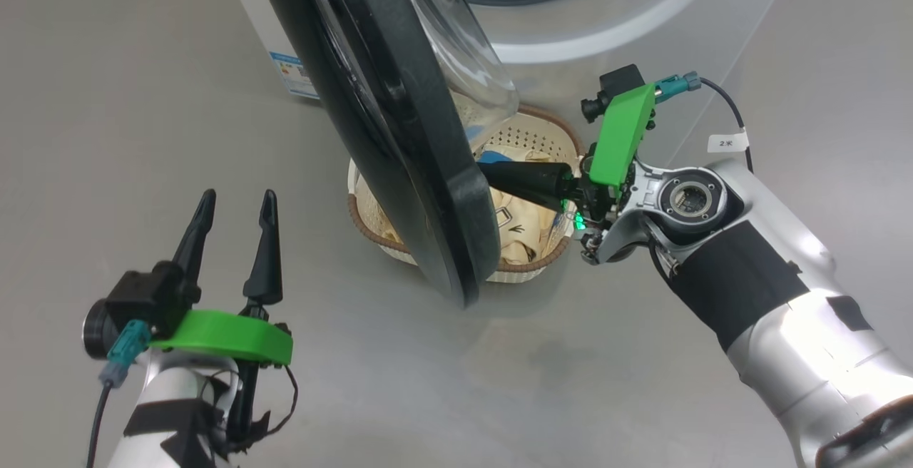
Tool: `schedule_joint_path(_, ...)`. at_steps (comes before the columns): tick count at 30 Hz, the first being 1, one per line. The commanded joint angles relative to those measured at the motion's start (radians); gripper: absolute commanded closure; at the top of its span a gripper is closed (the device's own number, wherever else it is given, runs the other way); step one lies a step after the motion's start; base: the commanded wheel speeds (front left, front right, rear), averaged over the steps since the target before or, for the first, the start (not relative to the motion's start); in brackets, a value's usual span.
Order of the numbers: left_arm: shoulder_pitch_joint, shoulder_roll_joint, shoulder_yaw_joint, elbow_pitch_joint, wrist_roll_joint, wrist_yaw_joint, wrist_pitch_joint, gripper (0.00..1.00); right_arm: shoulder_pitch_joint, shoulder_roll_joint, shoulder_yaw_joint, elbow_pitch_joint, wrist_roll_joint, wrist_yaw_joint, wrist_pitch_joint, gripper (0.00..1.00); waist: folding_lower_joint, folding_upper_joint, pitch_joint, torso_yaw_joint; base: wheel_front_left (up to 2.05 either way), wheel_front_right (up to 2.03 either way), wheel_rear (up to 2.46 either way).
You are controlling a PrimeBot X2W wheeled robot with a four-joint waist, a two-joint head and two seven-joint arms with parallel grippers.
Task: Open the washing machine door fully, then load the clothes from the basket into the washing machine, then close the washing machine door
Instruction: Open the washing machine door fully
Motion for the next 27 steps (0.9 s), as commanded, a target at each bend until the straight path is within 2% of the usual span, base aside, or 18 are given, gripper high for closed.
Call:
schedule_joint_path(1, -0.017, 0.029, 0.037, -0.034, -0.008, 0.0, -0.011, 0.0, -0.031, 0.017, 0.009, -0.03, 0.016, -0.002, -0.022, 1.0, 0.0, -0.0001, -0.001, -0.006, 0.0, 0.0, 0.0)
schedule_joint_path(4, -0.015, 0.031, 0.042, -0.036, -0.007, 0.0, -0.011, 0.0, -0.039, 0.013, 0.015, -0.028, 0.025, -0.002, -0.049, 1.0, 0.0, -0.0001, -0.007, -0.02, 0.0, 0.0, 0.0)
schedule_joint_path(11, -0.004, 0.046, 0.054, -0.044, -0.003, 0.0, -0.011, 0.0, -0.011, -0.043, 0.01, -0.067, 0.027, -0.002, -0.131, 1.0, 0.0, -0.0001, -0.035, -0.065, 0.0, 0.0, 0.0)
schedule_joint_path(17, 0.015, 0.062, 0.063, -0.048, -0.002, 0.0, -0.011, 0.0, 0.034, -0.105, 0.002, -0.123, -0.017, -0.002, -0.249, 1.0, 0.0, -0.0001, -0.067, -0.105, 0.0, 0.0, 0.0)
schedule_joint_path(18, 0.019, 0.064, 0.066, -0.048, -0.002, 0.001, -0.011, 0.0, 0.043, -0.117, 0.0, -0.136, -0.03, -0.002, -0.275, 0.96, 0.0, -0.0001, -0.071, -0.111, 0.0, 0.0, 0.0)
schedule_joint_path(20, 0.028, 0.069, 0.07, -0.05, -0.003, 0.001, -0.011, 0.0, 0.063, -0.136, -0.006, -0.167, -0.058, -0.002, -0.331, 0.79, 0.0, -0.0001, -0.08, -0.123, 0.0, 0.0, 0.0)
schedule_joint_path(22, 0.036, 0.073, 0.075, -0.052, -0.004, 0.001, -0.011, 0.0, 0.089, -0.153, -0.008, -0.194, -0.088, -0.002, -0.381, 0.5, 0.0, -0.0001, -0.089, -0.136, 0.0, 0.0, 0.0)
schedule_joint_path(23, 0.041, 0.075, 0.078, -0.053, -0.004, 0.001, -0.011, 0.0, 0.103, -0.161, -0.009, -0.208, -0.105, -0.002, -0.407, 0.19, 0.0, -0.0001, -0.093, -0.142, 0.0, 0.0, 0.0)
schedule_joint_path(24, 0.046, 0.078, 0.08, -0.055, -0.004, 0.002, -0.011, 0.0, 0.119, -0.167, -0.008, -0.221, -0.116, -0.002, -0.426, 0.09, 0.0, -0.0001, -0.098, -0.148, 0.0, 0.0, 0.0)
schedule_joint_path(25, 0.051, 0.08, 0.082, -0.056, -0.004, 0.002, -0.011, 0.0, 0.132, -0.178, -0.008, -0.237, -0.139, -0.002, -0.453, 0.03, 0.0, -0.0001, -0.102, -0.154, 0.0, 0.0, 0.0)
schedule_joint_path(27, 0.063, 0.085, 0.086, -0.057, -0.005, 0.003, -0.011, 0.0, 0.16, -0.193, -0.009, -0.264, -0.178, -0.002, -0.505, 0.0, 0.0, -0.0001, -0.115, -0.166, 0.0, 0.0, 0.0)
